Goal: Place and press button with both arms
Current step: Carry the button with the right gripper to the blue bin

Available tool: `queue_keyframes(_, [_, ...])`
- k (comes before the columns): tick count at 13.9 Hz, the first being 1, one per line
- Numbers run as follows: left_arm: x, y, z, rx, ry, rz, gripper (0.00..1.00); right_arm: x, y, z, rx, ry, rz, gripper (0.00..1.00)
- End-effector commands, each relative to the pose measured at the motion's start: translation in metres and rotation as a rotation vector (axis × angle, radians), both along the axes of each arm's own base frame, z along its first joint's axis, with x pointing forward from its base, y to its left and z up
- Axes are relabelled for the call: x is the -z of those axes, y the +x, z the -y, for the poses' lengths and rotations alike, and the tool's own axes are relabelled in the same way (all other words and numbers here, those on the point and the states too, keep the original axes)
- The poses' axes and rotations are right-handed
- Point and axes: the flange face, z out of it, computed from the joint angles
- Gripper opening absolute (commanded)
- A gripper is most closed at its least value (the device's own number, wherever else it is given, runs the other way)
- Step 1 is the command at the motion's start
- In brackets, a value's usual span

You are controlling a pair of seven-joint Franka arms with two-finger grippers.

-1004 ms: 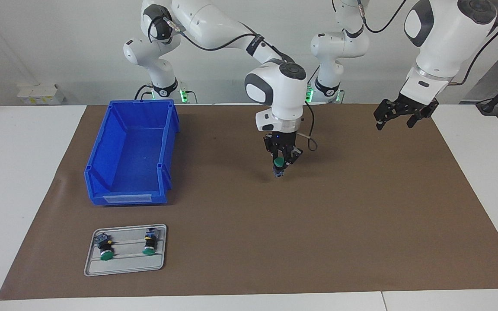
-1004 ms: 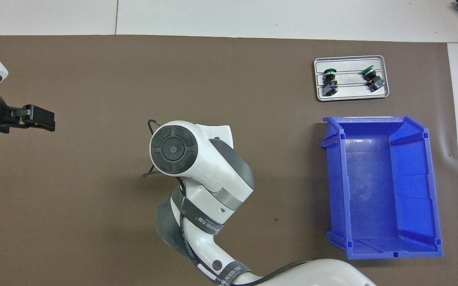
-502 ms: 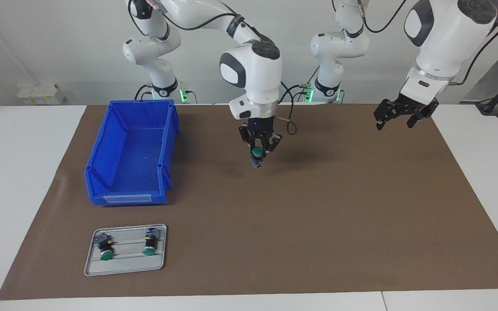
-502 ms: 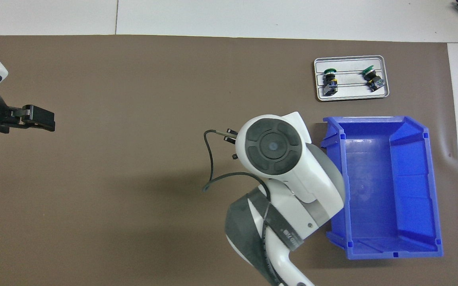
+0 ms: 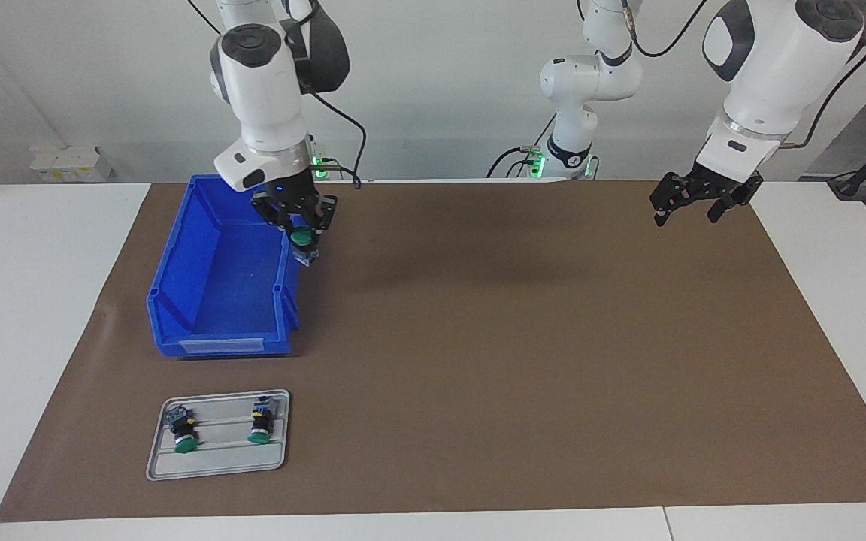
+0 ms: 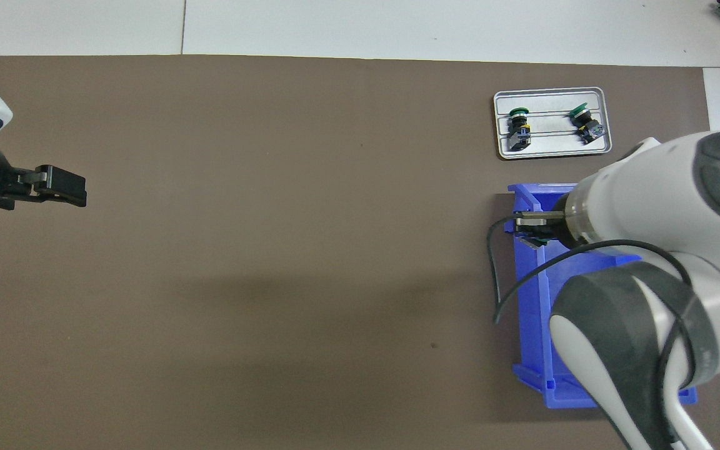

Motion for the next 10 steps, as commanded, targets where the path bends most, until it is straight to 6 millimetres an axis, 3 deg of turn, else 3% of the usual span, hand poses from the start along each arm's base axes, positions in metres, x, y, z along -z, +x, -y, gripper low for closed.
queue_keyframes(1, [-0.001, -0.009, -0.004, -0.009, 0.014, 0.005, 1.00, 0.013, -0.008, 0.051, -0.112, 0.012, -0.023, 0.00])
queue_keyframes(5, [-0.001, -0.009, -0.004, -0.009, 0.016, 0.005, 1.00, 0.043, -0.010, 0.106, -0.277, 0.004, 0.006, 0.00])
queue_keyframes(10, [-0.001, -0.009, -0.004, -0.009, 0.016, 0.005, 1.00, 0.092, 0.009, 0.134, -0.396, 0.038, 0.066, 0.00])
